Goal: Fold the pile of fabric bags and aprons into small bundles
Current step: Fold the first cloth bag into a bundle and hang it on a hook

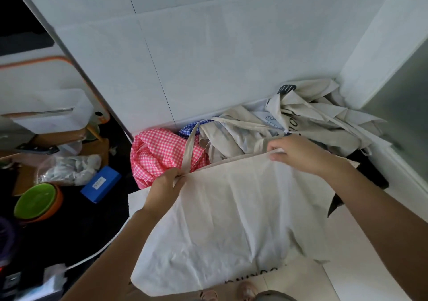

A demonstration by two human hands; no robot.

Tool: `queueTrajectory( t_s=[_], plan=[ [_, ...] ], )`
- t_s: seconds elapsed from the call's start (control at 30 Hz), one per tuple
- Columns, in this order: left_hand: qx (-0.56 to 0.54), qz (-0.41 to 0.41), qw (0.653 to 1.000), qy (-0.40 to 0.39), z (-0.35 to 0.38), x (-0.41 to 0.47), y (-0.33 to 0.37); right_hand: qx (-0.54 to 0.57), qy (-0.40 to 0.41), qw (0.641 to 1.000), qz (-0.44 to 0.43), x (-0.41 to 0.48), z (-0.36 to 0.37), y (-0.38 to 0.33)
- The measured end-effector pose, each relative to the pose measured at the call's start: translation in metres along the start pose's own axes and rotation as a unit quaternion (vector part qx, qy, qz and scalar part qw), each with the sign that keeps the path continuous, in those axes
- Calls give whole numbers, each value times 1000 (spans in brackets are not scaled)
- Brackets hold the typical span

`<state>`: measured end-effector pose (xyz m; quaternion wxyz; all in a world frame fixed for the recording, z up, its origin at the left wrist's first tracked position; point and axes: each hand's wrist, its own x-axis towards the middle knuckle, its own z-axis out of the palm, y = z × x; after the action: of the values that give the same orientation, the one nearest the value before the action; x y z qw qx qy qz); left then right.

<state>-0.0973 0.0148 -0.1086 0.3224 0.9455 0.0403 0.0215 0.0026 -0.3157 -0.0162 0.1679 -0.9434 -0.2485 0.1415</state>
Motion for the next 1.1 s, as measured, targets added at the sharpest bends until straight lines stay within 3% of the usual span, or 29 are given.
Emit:
queueTrajectory(
  t_s=[0.1, 0.23, 0.37, 0.57, 0.83, 0.97, 1.1],
  plan=[
    [20, -12, 1000, -14, 4, 9, -6, 31, -21, 999, 38, 19, 18, 8],
    [19, -78, 996, -26, 11, 21, -14, 55, -56, 997, 7, 38, 30, 11],
    [-49, -146, 986, -64, 12, 26, -15, 35, -114, 993, 22, 57, 32, 11],
    [-120, -118, 983, -68, 0, 21, -19, -30, -156, 987, 15, 67, 21, 15],
    [-91, -51, 992, -64, -71, 56, 4, 22, -207, 978, 1, 60, -78, -17],
    [-9, -20, 999, -28, -100, 107, 29, -67, -163, 984, -12, 99, -114, -24],
    [19, -35, 999, 17, -81, 143, 34, -165, -138, 976, 42, 148, -104, -14]
  ],
)
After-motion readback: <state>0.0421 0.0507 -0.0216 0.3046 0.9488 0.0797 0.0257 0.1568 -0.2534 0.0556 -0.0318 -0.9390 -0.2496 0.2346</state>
